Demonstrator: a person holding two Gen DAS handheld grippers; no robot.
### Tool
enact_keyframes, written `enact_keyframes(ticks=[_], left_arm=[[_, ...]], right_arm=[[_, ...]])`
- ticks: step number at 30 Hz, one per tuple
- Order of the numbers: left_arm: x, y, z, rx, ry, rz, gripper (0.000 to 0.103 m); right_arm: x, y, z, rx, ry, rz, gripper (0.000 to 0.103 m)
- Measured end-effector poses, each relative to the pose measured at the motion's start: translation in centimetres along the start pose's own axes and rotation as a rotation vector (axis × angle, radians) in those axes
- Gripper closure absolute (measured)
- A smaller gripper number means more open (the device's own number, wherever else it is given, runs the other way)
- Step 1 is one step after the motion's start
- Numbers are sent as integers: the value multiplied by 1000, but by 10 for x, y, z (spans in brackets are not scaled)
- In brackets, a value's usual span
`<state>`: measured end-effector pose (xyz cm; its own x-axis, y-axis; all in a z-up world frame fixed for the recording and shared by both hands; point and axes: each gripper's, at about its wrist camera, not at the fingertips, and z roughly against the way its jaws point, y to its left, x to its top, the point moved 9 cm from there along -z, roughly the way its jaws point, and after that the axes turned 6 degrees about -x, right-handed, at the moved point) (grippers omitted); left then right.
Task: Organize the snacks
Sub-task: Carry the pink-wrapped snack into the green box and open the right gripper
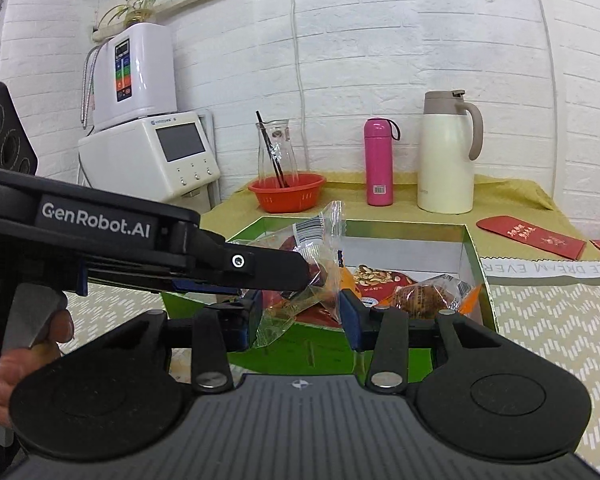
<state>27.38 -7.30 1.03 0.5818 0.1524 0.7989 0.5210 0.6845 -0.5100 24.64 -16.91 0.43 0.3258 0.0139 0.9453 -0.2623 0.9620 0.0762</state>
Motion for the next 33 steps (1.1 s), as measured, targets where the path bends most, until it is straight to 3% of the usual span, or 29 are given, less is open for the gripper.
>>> enact_keyframes(ticks=[8,12,19,28,30,33], left_arm=[[10,26,-33,26,29,29,63],[8,41,-45,57,67,66,63],[13,70,-54,130,63,114,59],[25,93,-62,181,51,148,59],[25,93,-61,187,54,144,58],[24,86,-53,196,50,102,59]], right_arm=[[-5,-14,-33,-11,39,-52,28],[-9,-17,-49,-1,104,-86,28],[-14,-13,-79,6,166,-115,28],[-7,-8,-104,-7,173,-89,27],[-9,-7,-106,-4,169,-76,25],[-8,-5,-99,6,151,-47,13]])
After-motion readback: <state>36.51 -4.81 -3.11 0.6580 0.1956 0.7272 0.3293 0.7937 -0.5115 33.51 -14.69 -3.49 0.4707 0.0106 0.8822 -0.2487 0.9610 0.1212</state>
